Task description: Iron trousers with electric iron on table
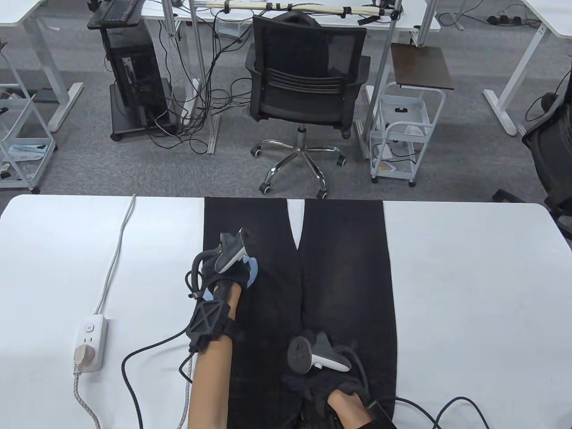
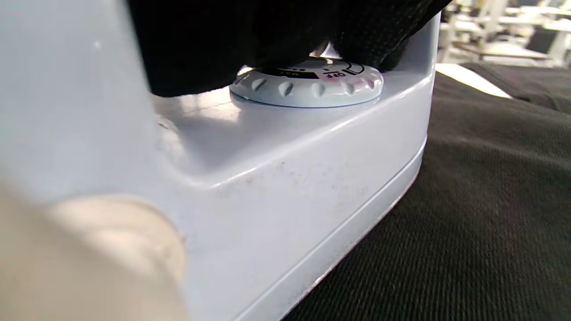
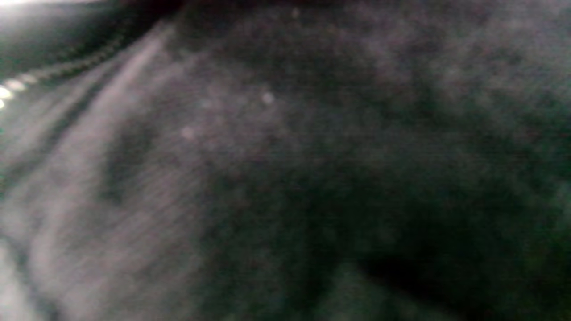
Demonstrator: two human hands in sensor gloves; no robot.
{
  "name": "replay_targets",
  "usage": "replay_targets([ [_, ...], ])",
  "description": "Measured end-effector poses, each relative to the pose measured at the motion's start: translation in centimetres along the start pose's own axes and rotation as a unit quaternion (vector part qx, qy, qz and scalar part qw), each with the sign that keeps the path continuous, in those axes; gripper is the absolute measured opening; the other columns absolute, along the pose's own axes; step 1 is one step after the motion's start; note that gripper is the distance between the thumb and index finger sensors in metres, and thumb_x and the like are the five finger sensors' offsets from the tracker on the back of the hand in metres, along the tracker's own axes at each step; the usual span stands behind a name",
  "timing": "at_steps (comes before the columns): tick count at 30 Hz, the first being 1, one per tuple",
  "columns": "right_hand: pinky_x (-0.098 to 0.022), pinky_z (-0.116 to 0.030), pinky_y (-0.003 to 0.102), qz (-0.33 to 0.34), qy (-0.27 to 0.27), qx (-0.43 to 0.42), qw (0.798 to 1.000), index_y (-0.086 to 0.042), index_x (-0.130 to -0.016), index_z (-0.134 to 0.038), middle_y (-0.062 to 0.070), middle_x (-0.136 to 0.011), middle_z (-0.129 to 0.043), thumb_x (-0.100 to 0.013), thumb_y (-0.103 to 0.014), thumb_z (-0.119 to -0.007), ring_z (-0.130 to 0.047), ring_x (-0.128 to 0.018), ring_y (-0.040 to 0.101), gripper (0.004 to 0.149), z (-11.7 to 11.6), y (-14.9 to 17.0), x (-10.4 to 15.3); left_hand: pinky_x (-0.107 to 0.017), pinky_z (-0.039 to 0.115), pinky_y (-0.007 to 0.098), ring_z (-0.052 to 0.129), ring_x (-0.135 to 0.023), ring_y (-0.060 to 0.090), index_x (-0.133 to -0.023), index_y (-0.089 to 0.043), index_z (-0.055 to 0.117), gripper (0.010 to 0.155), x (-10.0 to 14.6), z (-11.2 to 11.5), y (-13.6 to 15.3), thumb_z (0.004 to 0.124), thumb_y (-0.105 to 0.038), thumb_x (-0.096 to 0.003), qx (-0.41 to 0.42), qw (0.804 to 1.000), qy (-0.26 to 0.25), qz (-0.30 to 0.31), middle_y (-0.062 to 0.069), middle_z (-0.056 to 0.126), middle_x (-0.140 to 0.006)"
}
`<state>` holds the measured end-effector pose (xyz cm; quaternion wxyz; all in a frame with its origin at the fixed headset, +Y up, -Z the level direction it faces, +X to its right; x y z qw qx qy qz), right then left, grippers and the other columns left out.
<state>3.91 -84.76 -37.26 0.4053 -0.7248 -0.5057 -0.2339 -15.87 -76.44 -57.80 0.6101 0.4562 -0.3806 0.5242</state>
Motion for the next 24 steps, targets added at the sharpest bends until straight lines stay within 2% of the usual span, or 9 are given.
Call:
replay_targets([
  [2, -0.06, -0.021, 0.079, 0.0, -0.001, -0.001, 1.0, -0.011, -0.108, 0.003, 0.031, -0.108, 0.01, -0.056, -0.059, -0.05, 0.001, -0.096, 0.058, 0.089, 0.0, 0.0, 0.0, -0.043, 0.087, 0.046, 0.1, -0.032, 0.017, -0.085, -0.009, 0.072, 0.044, 0.8, 0.5, -0.2, 0.08, -0.04, -0.0547, 0.018, 0.999, 0.031, 0.004, -0.001, 0.094, -0.043],
  [7, -0.06, -0.021, 0.079, -0.002, -0.001, -0.004, 1.0, -0.012, -0.108, 0.003, 0.03, -0.108, 0.01, -0.056, -0.06, -0.051, 0.001, -0.096, 0.057, 0.089, 0.0, 0.1, 0.0, -0.041, 0.087, 0.047, 0.1, -0.031, 0.017, -0.084, -0.008, 0.073, 0.044, 4.3, 1.6, -1.3, 0.079, -0.039, -0.0548, 0.01, 0.999, 0.041, 0.028, 0.0, 0.095, -0.042],
  [14, -0.06, -0.021, 0.079, -0.002, 0.0, -0.006, 1.0, -0.013, -0.109, 0.002, 0.029, -0.108, 0.01, -0.056, -0.06, -0.051, 0.001, -0.096, 0.057, 0.089, 0.1, 0.3, 0.0, -0.04, 0.087, 0.047, 0.1, -0.03, 0.017, -0.085, -0.007, 0.073, 0.044, 11.4, 3.8, -2.4, 0.079, -0.039, -0.0554, -0.006, 0.993, 0.058, 0.099, 0.0, 0.095, -0.041],
  [16, -0.061, -0.02, 0.079, -0.002, 0.0, -0.01, 1.0, -0.014, -0.109, 0.001, 0.028, -0.109, 0.01, -0.056, -0.06, -0.052, 0.001, -0.096, 0.056, 0.088, 0.1, 0.5, 0.0, -0.04, 0.087, 0.046, 0.1, -0.03, 0.016, -0.085, -0.007, 0.073, 0.044, 14.2, 4.5, -2.7, 0.079, -0.039, -0.0554, -0.031, 0.991, 0.05, 0.12, -0.001, 0.095, -0.041],
  [20, -0.061, -0.02, 0.079, -0.001, -0.001, -0.01, 1.0, -0.014, -0.109, 0.001, 0.028, -0.109, 0.01, -0.056, -0.06, -0.052, 0.001, -0.096, 0.056, 0.088, 0.1, 0.5, 0.0, -0.04, 0.087, 0.047, 0.1, -0.029, 0.017, -0.084, -0.007, 0.074, 0.044, 18.1, 6.0, -2.5, 0.08, -0.039, -0.0553, 0.009, 0.985, 0.058, 0.16, 0.0, 0.095, -0.041],
  [21, -0.061, -0.02, 0.079, -0.002, -0.001, -0.01, 1.0, -0.014, -0.109, 0.001, 0.028, -0.109, 0.01, -0.056, -0.06, -0.052, 0.001, -0.096, 0.056, 0.088, 0.1, 0.5, 0.0, -0.04, 0.087, 0.047, 0.1, -0.029, 0.017, -0.084, -0.006, 0.074, 0.044, 19.1, 6.4, -2.7, 0.081, -0.038, -0.0552, -0.008, 0.983, 0.056, 0.176, 0.0, 0.095, -0.04],
  [24, -0.061, -0.021, 0.079, -0.002, -0.002, -0.008, 1.0, -0.013, -0.109, 0.001, 0.028, -0.109, 0.009, -0.056, -0.06, -0.052, 0.001, -0.096, 0.056, 0.088, 0.1, 0.5, 0.0, -0.04, 0.087, 0.046, 0.1, -0.029, 0.016, -0.085, -0.007, 0.074, 0.044, 21.1, 6.6, -2.8, 0.08, -0.039, -0.0553, -0.04, 0.982, 0.023, 0.183, -0.001, 0.095, -0.041],
])
Point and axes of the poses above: the tracker on the back of each hand, its own y axis roughly to the little-finger side, its own x axis roughly from the fingertips to the wrist, z = x × y, the point moved 5 cm from there along -x, roughly from the wrist to the fingertips
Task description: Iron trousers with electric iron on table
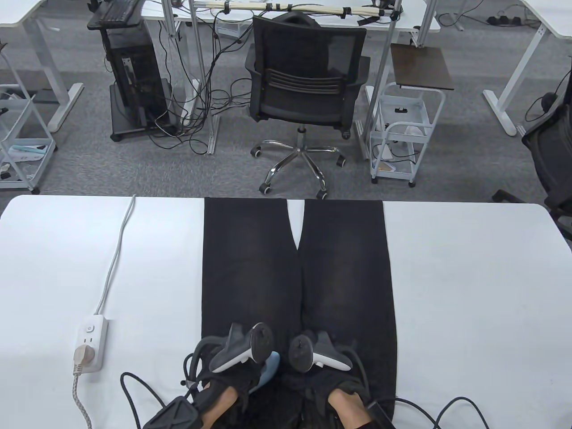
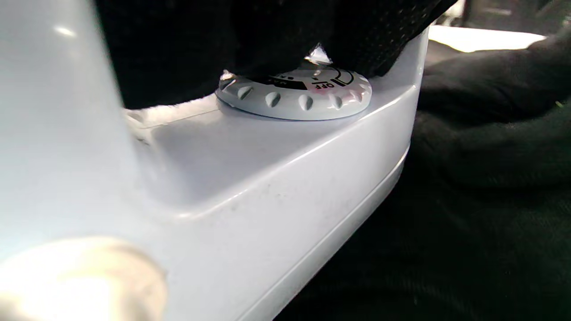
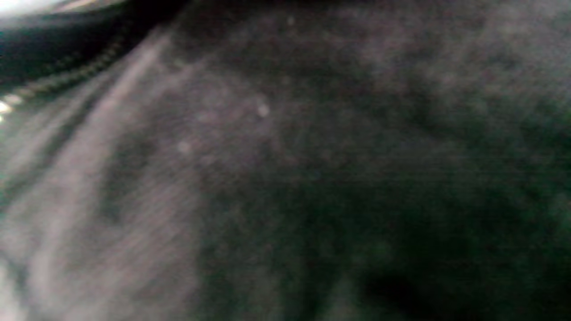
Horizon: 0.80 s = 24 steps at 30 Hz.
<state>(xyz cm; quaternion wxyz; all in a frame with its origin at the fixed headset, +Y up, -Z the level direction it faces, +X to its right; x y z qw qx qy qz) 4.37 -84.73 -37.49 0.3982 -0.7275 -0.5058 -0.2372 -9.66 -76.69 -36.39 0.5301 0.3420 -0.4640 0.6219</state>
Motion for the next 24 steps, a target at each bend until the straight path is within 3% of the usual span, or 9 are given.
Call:
replay_targets([
  [6, -0.062, -0.024, 0.078, -0.008, 0.01, 0.001, 1.0, -0.015, -0.11, -0.002, 0.027, -0.11, 0.006, -0.054, -0.061, -0.055, -0.003, -0.097, 0.056, 0.09, 0.3, 0.0, 0.0, -0.041, 0.088, 0.046, 0.1, -0.029, 0.016, -0.084, -0.009, 0.076, 0.044, -2.0, -1.0, 1.6, 0.081, -0.041, -0.054, 0.003, 0.999, -0.028, -0.033, -0.002, 0.095, -0.041],
  [10, -0.062, -0.024, 0.078, -0.006, 0.013, 0.001, 1.0, -0.014, -0.11, -0.003, 0.028, -0.111, 0.005, -0.054, -0.062, -0.057, -0.004, -0.097, 0.056, 0.092, 0.3, 0.0, 0.0, -0.041, 0.088, 0.045, 0.1, -0.029, 0.016, -0.084, -0.01, 0.076, 0.044, -5.4, -2.4, 3.1, 0.082, -0.041, -0.0538, 0.008, 0.997, -0.043, -0.069, -0.002, 0.095, -0.04],
  [18, -0.061, -0.025, 0.079, -0.001, 0.012, 0.011, 1.0, -0.012, -0.11, -0.002, 0.03, -0.11, 0.005, -0.053, -0.063, -0.056, -0.004, -0.097, 0.058, 0.093, 0.2, -0.3, 0.0, -0.044, 0.088, 0.044, 0.1, -0.032, 0.014, -0.085, -0.012, 0.075, 0.044, -12.5, -4.8, 6.3, 0.081, -0.043, -0.0538, 0.038, 0.99, -0.016, -0.132, -0.003, 0.095, -0.042],
  [24, -0.061, -0.025, 0.079, 0.002, 0.007, 0.017, 1.0, -0.011, -0.11, -0.001, 0.032, -0.109, 0.006, -0.053, -0.062, -0.055, -0.004, -0.097, 0.058, 0.094, 0.1, -0.5, 0.0, -0.045, 0.087, 0.044, 0.1, -0.033, 0.014, -0.086, -0.013, 0.074, 0.044, -15.7, -5.9, 8.4, 0.08, -0.043, -0.0541, 0.04, 0.986, -0.024, -0.161, -0.004, 0.095, -0.044],
])
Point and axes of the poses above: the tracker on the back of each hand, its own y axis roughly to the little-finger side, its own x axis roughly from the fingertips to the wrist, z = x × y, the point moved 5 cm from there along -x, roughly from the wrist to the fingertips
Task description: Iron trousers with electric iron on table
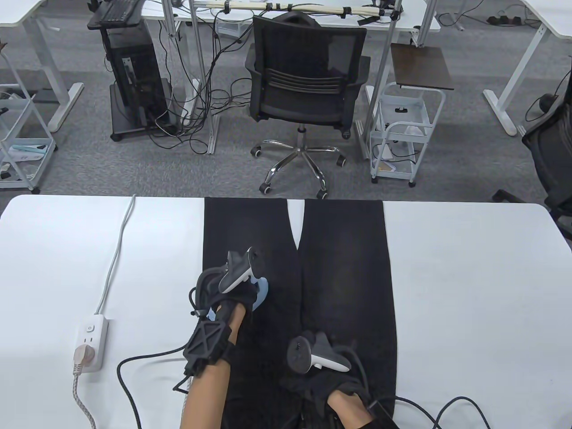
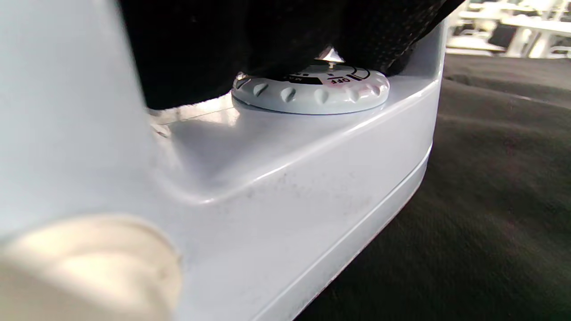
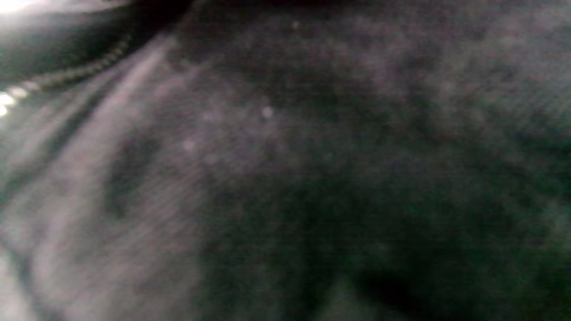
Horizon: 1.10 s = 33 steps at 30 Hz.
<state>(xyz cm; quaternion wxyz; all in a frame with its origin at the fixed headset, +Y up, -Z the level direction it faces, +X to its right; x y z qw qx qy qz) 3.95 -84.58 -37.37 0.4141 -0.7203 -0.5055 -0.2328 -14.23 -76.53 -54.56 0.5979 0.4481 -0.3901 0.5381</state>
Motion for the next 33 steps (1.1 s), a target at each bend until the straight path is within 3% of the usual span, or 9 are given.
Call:
replay_targets([
  [4, -0.061, -0.024, 0.079, 0.001, -0.006, 0.003, 1.0, -0.011, -0.109, 0.0, 0.032, -0.109, 0.007, -0.054, -0.062, -0.054, -0.003, -0.096, 0.059, 0.093, -0.1, -0.1, 0.0, -0.046, 0.087, 0.044, 0.099, -0.034, 0.014, -0.086, -0.013, 0.073, 0.044, -1.4, -0.4, 0.7, 0.08, -0.043, -0.0546, 0.01, 1.0, 0.002, -0.016, -0.003, 0.094, -0.044],
  [10, -0.061, -0.021, 0.079, 0.004, -0.011, -0.003, 1.0, -0.011, -0.109, 0.002, 0.031, -0.108, 0.01, -0.054, -0.063, -0.053, 0.0, -0.095, 0.058, 0.093, -0.3, -0.1, 0.0, -0.043, 0.087, 0.046, 0.099, -0.03, 0.015, -0.082, -0.011, 0.074, 0.041, -0.3, 0.1, 0.5, 0.079, -0.041, -0.0543, 0.019, 0.999, 0.013, -0.028, -0.002, 0.094, -0.041],
  [12, -0.06, -0.019, 0.079, 0.006, -0.01, -0.009, 1.0, -0.012, -0.108, 0.003, 0.03, -0.107, 0.011, -0.054, -0.063, -0.052, 0.002, -0.095, 0.057, 0.093, -0.4, 0.0, 0.0, -0.041, 0.088, 0.048, 0.1, -0.029, 0.016, -0.08, -0.009, 0.074, 0.041, 0.8, 0.5, 0.5, 0.079, -0.04, -0.0542, 0.023, 0.999, 0.012, -0.043, -0.001, 0.095, -0.039],
  [17, -0.061, -0.019, 0.078, 0.003, -0.011, -0.008, 1.0, -0.012, -0.108, 0.003, 0.029, -0.107, 0.012, -0.053, -0.063, -0.052, 0.002, -0.095, 0.057, 0.093, -0.4, 0.1, 0.0, -0.041, 0.088, 0.049, 0.1, -0.028, 0.017, -0.08, -0.007, 0.074, 0.041, 4.8, 1.7, -0.3, 0.079, -0.039, -0.0544, 0.011, 0.999, 0.033, -0.009, 0.0, 0.095, -0.039],
  [22, -0.061, -0.018, 0.078, 0.004, -0.015, -0.012, 1.0, -0.014, -0.108, 0.004, 0.028, -0.107, 0.012, -0.053, -0.063, -0.052, 0.003, -0.095, 0.056, 0.092, -0.4, 0.2, -0.1, -0.04, 0.088, 0.049, 0.1, -0.028, 0.017, -0.08, -0.007, 0.075, 0.041, 10.3, 3.4, -1.0, 0.079, -0.039, -0.0547, -0.012, 0.997, 0.052, 0.061, 0.001, 0.095, -0.039],
  [26, -0.06, -0.017, 0.078, 0.007, -0.022, -0.018, 1.0, -0.015, -0.108, 0.004, 0.028, -0.107, 0.014, -0.054, -0.063, -0.052, 0.006, -0.094, 0.055, 0.092, -0.4, 0.2, -0.1, -0.039, 0.088, 0.049, 0.1, -0.027, 0.017, -0.079, -0.006, 0.075, 0.04, 14.9, 5.0, -1.4, 0.08, -0.038, -0.0546, 0.016, 0.993, 0.04, 0.114, 0.001, 0.095, -0.038],
  [28, -0.06, -0.017, 0.078, 0.008, -0.024, -0.02, 0.999, -0.015, -0.108, 0.004, 0.027, -0.107, 0.014, -0.054, -0.063, -0.053, 0.006, -0.094, 0.055, 0.092, -0.4, 0.3, -0.1, -0.039, 0.088, 0.049, 0.1, -0.027, 0.017, -0.079, -0.006, 0.075, 0.04, 16.8, 5.5, -1.8, 0.08, -0.038, -0.0546, -0.02, 0.99, 0.033, 0.139, 0.001, 0.095, -0.038],
  [30, -0.06, -0.017, 0.078, 0.007, -0.025, -0.018, 0.999, -0.015, -0.108, 0.005, 0.028, -0.107, 0.014, -0.054, -0.063, -0.052, 0.006, -0.094, 0.055, 0.092, -0.4, 0.3, -0.1, -0.04, 0.088, 0.049, 0.1, -0.027, 0.017, -0.079, -0.007, 0.076, 0.041, 17.8, 5.6, -2.2, 0.08, -0.039, -0.0547, -0.034, 0.989, 0.019, 0.145, 0.001, 0.095, -0.038],
  [33, -0.06, -0.017, 0.078, 0.007, -0.027, -0.017, 0.999, -0.014, -0.107, 0.005, 0.028, -0.107, 0.014, -0.054, -0.063, -0.053, 0.004, -0.094, 0.055, 0.092, -0.4, 0.3, -0.1, -0.04, 0.088, 0.049, 0.1, -0.027, 0.017, -0.08, -0.006, 0.075, 0.042, 17.2, 5.5, -2.1, 0.08, -0.039, -0.0542, -0.03, 0.989, 0.021, 0.144, 0.001, 0.095, -0.039],
])
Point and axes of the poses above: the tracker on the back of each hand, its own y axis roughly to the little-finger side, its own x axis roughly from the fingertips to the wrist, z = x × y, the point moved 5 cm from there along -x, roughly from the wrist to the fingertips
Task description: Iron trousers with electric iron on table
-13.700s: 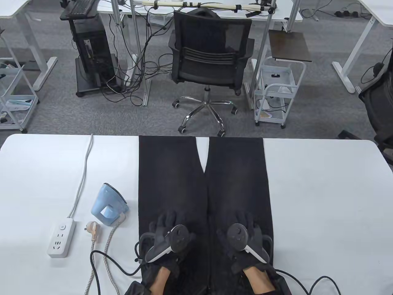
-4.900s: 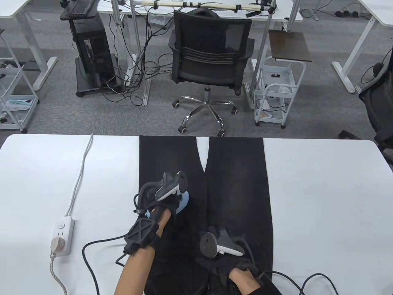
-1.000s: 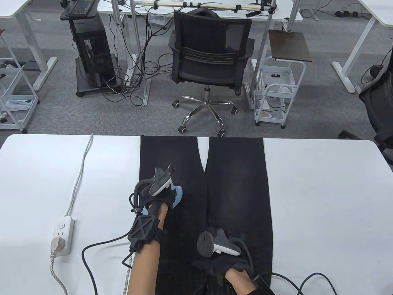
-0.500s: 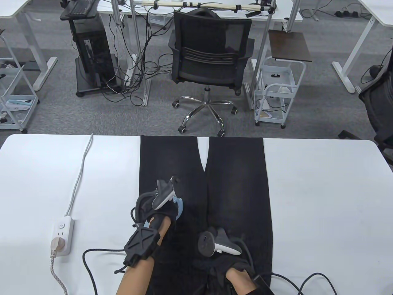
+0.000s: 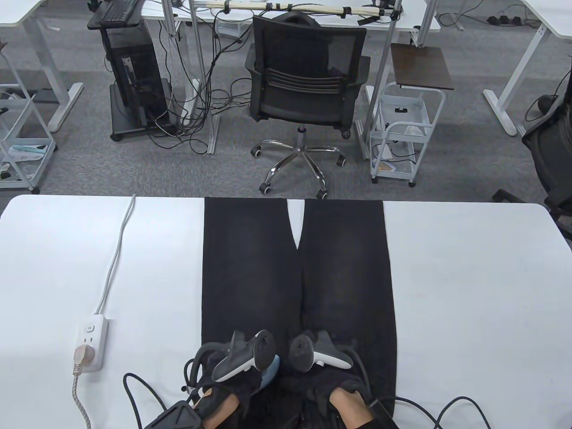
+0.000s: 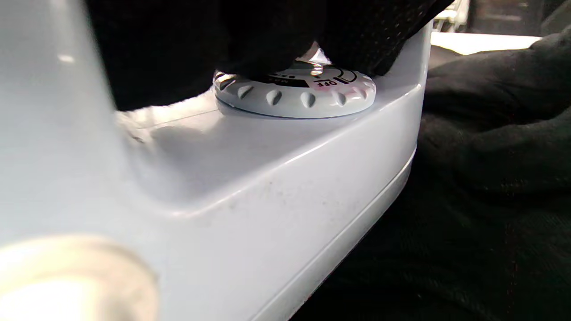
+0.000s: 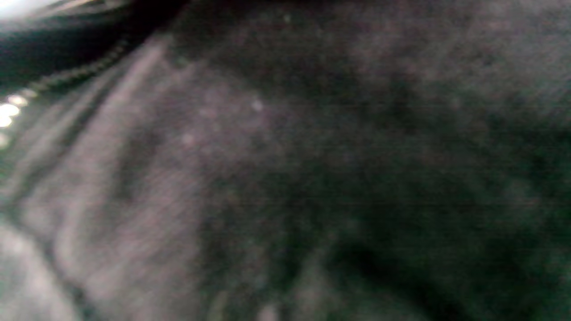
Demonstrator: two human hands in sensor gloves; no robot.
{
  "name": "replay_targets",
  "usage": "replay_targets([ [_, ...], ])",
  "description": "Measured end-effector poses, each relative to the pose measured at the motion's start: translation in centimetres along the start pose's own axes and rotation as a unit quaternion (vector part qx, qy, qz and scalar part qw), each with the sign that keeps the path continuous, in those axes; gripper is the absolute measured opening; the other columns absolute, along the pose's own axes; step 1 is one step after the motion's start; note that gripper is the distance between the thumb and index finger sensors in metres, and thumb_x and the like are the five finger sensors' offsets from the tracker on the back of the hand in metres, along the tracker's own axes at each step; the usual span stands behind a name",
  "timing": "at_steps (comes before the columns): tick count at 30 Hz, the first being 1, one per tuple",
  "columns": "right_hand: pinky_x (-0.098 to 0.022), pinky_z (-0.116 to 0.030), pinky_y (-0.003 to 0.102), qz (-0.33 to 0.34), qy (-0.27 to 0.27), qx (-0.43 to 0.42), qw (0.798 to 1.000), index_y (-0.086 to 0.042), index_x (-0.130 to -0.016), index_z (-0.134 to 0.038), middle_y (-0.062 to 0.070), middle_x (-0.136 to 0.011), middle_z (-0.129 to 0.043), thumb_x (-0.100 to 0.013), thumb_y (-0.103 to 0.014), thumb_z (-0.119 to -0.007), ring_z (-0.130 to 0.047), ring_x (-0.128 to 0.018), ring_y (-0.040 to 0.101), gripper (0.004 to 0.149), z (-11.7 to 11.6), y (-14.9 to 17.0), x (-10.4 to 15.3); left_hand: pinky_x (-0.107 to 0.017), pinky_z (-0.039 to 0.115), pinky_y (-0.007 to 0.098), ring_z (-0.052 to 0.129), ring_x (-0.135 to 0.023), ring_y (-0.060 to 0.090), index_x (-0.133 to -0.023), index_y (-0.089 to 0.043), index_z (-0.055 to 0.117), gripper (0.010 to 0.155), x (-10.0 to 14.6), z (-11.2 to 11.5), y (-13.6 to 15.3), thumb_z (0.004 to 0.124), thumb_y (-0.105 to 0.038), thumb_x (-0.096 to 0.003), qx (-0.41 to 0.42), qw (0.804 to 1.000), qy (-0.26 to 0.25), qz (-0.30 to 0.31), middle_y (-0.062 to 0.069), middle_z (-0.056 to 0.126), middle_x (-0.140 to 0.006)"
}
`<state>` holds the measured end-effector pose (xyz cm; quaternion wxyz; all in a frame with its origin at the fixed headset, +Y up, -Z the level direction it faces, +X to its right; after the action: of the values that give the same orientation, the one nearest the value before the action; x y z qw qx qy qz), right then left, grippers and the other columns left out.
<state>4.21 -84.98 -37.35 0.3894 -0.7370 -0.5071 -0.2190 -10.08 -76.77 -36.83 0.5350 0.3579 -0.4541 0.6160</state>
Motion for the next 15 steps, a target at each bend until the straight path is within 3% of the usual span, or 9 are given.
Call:
replay_targets([
  [8, -0.06, -0.016, 0.078, 0.002, -0.006, 0.001, 1.0, -0.013, -0.107, 0.007, 0.028, -0.106, 0.016, -0.054, -0.063, -0.053, 0.007, -0.093, 0.056, 0.094, -0.1, 0.0, 0.0, -0.041, 0.088, 0.049, 0.1, -0.028, 0.017, -0.08, -0.007, 0.076, 0.042, -4.6, -1.9, 1.9, 0.08, -0.04, -0.0535, 0.005, 0.999, -0.02, -0.045, 0.001, 0.096, -0.039],
  [15, -0.06, -0.016, 0.078, 0.004, -0.007, 0.004, 1.0, -0.013, -0.107, 0.007, 0.029, -0.105, 0.016, -0.053, -0.063, -0.052, 0.007, -0.093, 0.056, 0.094, -0.1, 0.0, 0.0, -0.044, 0.087, 0.047, 0.1, -0.03, 0.016, -0.082, -0.009, 0.075, 0.043, -10.4, -3.8, 3.5, 0.079, -0.041, -0.0543, 0.022, 0.995, 0.003, -0.093, -0.001, 0.095, -0.041],
])
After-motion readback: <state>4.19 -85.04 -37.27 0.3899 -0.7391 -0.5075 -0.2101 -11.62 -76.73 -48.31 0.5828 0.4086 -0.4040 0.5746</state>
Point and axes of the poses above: the tracker on the back of each hand, its own y axis roughly to the little-finger side, its own x axis roughly from the fingertips to the wrist, z = x × y, the point moved 5 cm from there along -x, roughly from the wrist to the fingertips
